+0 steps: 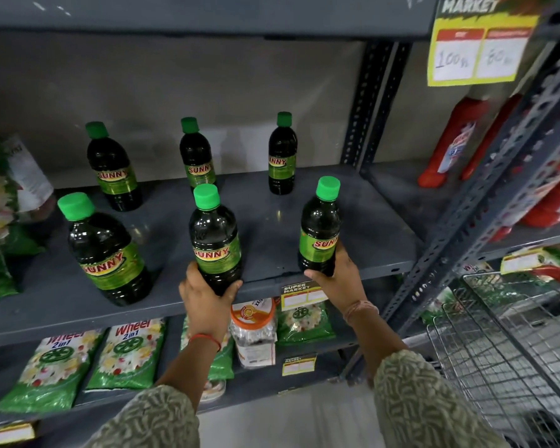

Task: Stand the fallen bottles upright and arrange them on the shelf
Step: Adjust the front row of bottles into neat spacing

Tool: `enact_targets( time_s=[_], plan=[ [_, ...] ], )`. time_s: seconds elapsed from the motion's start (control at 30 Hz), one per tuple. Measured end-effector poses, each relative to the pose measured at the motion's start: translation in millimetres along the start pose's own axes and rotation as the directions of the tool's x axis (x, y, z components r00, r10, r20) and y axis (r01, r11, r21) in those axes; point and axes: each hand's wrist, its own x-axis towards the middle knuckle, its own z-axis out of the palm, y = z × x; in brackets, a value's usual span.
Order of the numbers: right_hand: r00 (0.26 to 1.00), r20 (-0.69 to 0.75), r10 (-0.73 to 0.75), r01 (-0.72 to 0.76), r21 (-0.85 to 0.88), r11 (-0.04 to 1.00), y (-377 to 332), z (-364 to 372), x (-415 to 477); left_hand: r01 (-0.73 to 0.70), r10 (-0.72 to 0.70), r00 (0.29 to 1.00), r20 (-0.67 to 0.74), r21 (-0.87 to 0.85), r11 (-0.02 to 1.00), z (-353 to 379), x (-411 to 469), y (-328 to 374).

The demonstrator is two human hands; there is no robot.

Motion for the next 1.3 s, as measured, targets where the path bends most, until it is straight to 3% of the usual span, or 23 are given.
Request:
enact_targets(
  time_s=[0.53,0.63,0.7,0.77,0.87,0.93,1.0,1.13,1.3],
  plan=[
    [0.996,0.09,-0.009,0.006,0.04,0.999,8.2,-5.3,3.8,-0.022,0.022,0.999,0.033,0.009,1.0,-6.2,-1.4,-3.6],
    [0.998,-0.061,0.017,-0.009,0.124,0.992,8.6,-2.9,-15.0,-0.028,0.029,0.998,0.056,-0.026,0.999,-9.3,-3.1,-4.0],
    [0.962,-0.261,-0.074,0.073,-0.012,0.997,5.7,8.4,-42.3,-0.032,0.035,0.999,0.04,-0.06,0.998,-15.6,-9.1,-7.3],
    [0.92,-0.314,-0.236,0.194,-0.159,0.968,-3.7,29.3,-66.0,-0.054,0.052,0.998,-0.039,-0.049,0.997,-27.5,-18.0,-14.3],
    [0.968,-0.042,-0.246,0.243,-0.072,0.967,-30.2,64.5,-67.8,-0.057,0.043,0.971,-0.236,-0.056,0.997,-53.3,-20.4,-33.2],
    [0.977,0.168,-0.132,0.123,0.064,0.99,-48.4,83.7,-49.5,-0.016,-0.011,0.941,-0.339,-0.078,0.997,-75.9,-9.5,-44.4],
    [0.962,0.269,-0.041,-0.006,0.171,0.985,-63.8,98.7,-28.5,0.041,-0.073,0.94,-0.332,-0.102,0.994,-97.5,7.2,-54.1],
    [0.953,0.303,-0.012,-0.007,0.059,0.998,-71.5,119.3,-5.6,0.041,-0.047,0.992,-0.113,-0.057,0.998,-116.0,35.4,-74.2],
    [0.96,0.28,0.031,-0.043,0.038,0.998,-73.5,123.0,-10.6,-0.001,-0.001,0.997,-0.082,-0.027,1.0,-120.6,45.0,-74.9]
  ],
)
